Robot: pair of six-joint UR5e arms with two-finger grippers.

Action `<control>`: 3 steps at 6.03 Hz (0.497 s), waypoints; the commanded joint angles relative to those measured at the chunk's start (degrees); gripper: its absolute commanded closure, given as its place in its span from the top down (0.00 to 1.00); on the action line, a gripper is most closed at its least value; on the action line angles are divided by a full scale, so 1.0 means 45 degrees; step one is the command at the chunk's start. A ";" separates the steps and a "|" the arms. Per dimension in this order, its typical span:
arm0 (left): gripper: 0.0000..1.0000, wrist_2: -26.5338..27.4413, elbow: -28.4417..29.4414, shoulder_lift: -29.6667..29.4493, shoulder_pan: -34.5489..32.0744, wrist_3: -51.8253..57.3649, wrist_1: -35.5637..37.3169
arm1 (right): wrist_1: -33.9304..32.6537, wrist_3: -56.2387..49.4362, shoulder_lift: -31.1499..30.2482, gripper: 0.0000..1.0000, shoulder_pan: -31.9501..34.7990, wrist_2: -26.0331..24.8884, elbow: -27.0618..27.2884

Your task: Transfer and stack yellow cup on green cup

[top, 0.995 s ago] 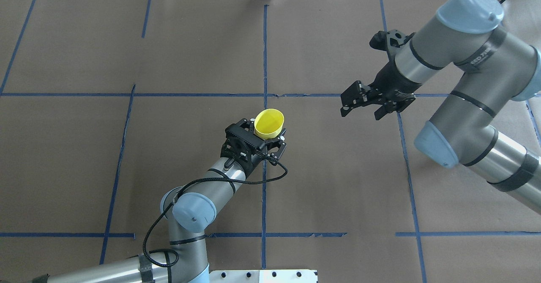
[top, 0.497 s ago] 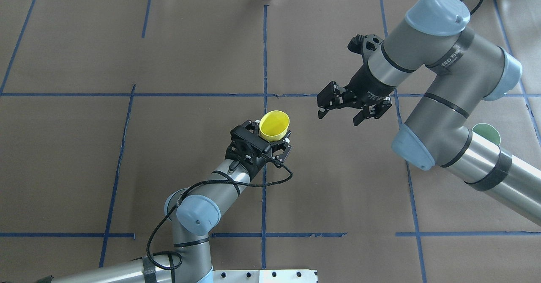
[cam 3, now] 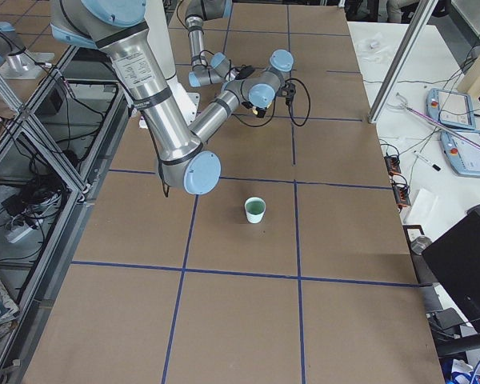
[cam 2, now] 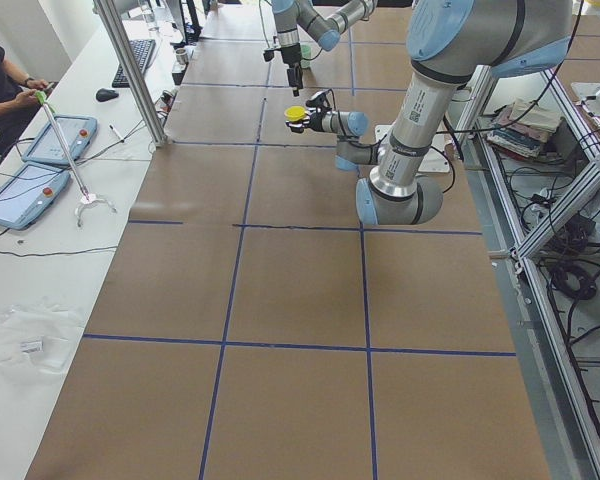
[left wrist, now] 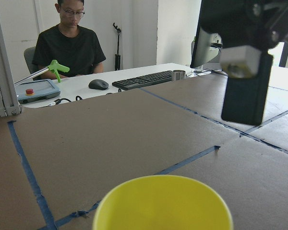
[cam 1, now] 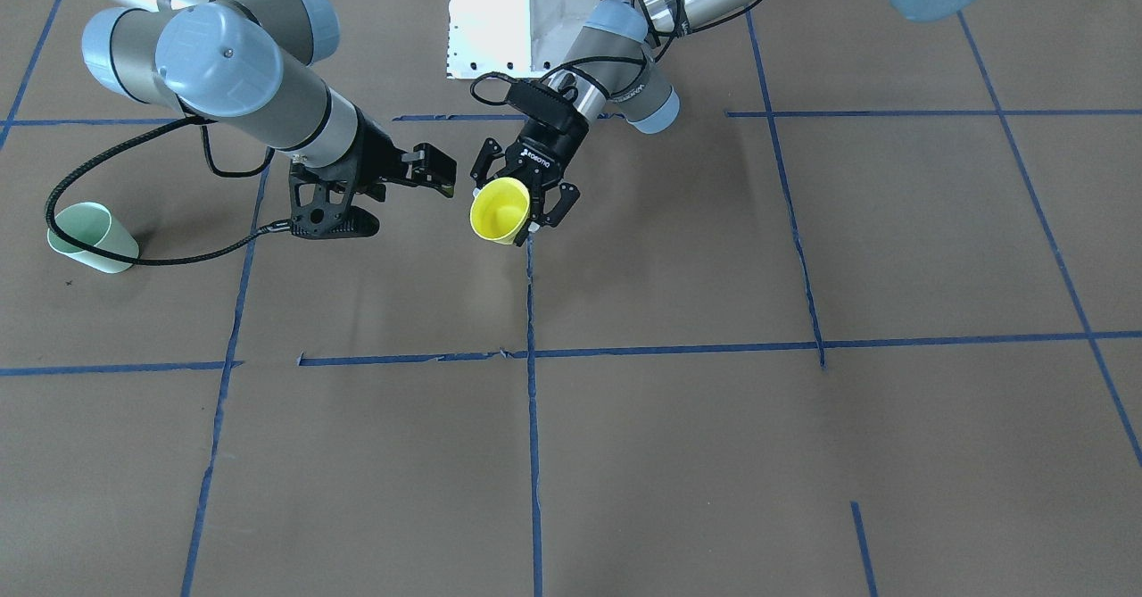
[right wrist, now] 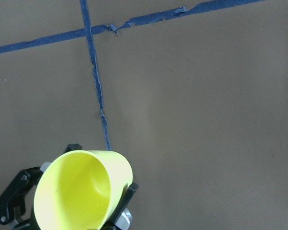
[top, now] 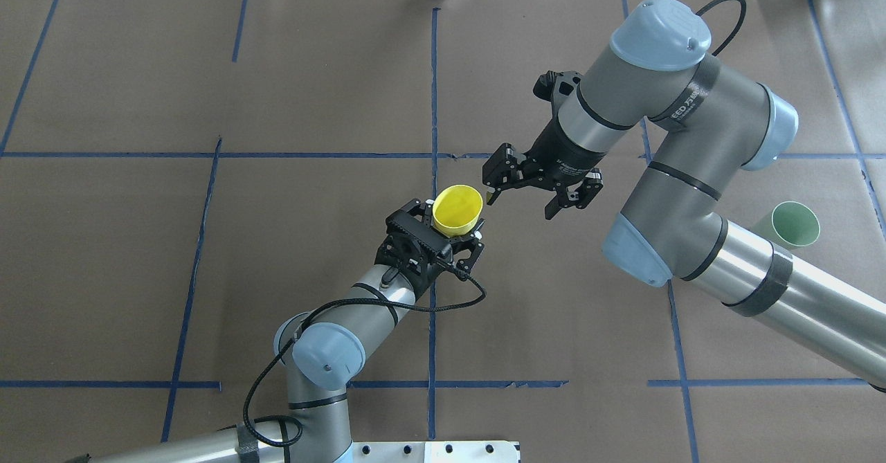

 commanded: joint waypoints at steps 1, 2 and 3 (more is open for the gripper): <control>0.26 -0.0042 -0.0055 -0.0211 0.0172 0.0509 0.0000 | -0.0019 -0.0066 0.0352 1.00 -0.0155 -0.0574 -0.0154; 0.26 -0.0081 -0.0172 -0.0212 0.0193 0.0608 0.0019 | -0.0019 -0.0163 0.0372 1.00 -0.0195 -0.0617 -0.0155; 0.25 -0.0159 -0.0250 -0.0212 0.0174 0.0899 0.0019 | -0.0039 -0.0338 0.0373 1.00 -0.0389 -0.1062 -0.0155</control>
